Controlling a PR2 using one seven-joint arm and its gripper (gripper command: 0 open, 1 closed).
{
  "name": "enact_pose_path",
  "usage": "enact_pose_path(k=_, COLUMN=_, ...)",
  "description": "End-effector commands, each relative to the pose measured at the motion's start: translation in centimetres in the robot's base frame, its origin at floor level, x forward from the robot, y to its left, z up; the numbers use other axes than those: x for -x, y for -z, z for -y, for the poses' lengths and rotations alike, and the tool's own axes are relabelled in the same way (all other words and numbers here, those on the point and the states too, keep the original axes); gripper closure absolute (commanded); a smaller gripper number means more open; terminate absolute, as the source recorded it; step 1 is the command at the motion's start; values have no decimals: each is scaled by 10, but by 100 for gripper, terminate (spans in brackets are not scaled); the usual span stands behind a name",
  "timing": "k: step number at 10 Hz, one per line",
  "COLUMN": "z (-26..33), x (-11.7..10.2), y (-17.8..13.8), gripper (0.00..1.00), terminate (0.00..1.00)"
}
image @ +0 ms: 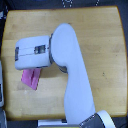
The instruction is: Folding a cloth
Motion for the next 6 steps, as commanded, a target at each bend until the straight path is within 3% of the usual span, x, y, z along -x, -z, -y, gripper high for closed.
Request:
enact_pose_path(k=1, z=-12, x=-3, y=5, gripper=0, terminate=0)
enact_pose_path(k=6, z=-13, x=-15, y=6, gripper=0, terminate=0)
